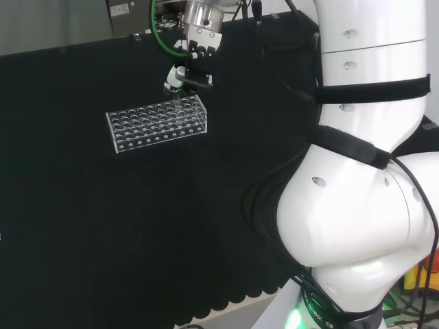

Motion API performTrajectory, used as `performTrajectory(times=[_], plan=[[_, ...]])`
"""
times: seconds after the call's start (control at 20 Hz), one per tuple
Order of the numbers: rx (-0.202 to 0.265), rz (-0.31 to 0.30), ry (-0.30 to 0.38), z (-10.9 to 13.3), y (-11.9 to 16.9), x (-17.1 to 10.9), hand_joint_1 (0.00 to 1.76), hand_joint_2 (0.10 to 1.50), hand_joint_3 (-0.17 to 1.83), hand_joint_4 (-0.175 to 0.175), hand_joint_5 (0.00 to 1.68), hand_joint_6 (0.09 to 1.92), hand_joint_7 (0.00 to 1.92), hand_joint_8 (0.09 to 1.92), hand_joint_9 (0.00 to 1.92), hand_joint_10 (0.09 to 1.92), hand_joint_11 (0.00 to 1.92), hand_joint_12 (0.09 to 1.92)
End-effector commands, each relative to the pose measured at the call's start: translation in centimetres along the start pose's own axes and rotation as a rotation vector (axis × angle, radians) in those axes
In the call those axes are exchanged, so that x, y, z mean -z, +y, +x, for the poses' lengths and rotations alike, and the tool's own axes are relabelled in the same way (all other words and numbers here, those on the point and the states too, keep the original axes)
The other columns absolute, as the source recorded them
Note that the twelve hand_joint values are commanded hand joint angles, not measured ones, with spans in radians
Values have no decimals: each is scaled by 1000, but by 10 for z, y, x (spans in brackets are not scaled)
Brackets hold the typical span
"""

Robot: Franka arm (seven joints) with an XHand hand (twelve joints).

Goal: Put the test tube back in the rack.

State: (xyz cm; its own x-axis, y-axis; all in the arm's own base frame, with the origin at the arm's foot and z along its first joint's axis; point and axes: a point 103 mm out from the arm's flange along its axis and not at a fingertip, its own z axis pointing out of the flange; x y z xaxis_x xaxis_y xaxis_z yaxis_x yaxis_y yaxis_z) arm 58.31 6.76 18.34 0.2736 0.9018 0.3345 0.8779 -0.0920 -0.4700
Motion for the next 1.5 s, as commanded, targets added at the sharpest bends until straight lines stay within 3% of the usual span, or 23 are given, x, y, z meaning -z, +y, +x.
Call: performTrajectory(times=[0.05,0.35,0.5,0.55,0.6,0.75,0.95,1.2,1.5], plan=[[-9,27,2,-5,-1,-15,1429,599,739,-175,1232,726,1312,808,1258,658,1053,1059],[-12,42,8,-9,-4,-24,1429,599,739,-175,1231,726,1312,808,1257,659,1052,1059],[16,82,64,-10,-4,-21,1351,638,707,-175,1211,754,1275,785,1361,696,1021,1122],[27,102,70,-10,-4,-19,1321,722,587,-175,1165,790,1225,805,1342,708,947,1197],[35,112,74,-9,-4,-18,1269,708,593,-159,1046,809,1199,818,1283,736,861,1270],[53,119,86,-8,-5,-11,1187,558,782,-106,686,838,979,889,1033,820,657,1411],[71,109,93,-5,-10,0,1155,510,808,-83,492,800,788,940,846,864,551,1455],[82,80,87,-2,-23,24,1136,504,790,-74,413,734,679,950,766,877,504,1464],[113,20,56,10,-46,71,1124,503,776,-71,376,679,645,951,725,884,476,1468]])
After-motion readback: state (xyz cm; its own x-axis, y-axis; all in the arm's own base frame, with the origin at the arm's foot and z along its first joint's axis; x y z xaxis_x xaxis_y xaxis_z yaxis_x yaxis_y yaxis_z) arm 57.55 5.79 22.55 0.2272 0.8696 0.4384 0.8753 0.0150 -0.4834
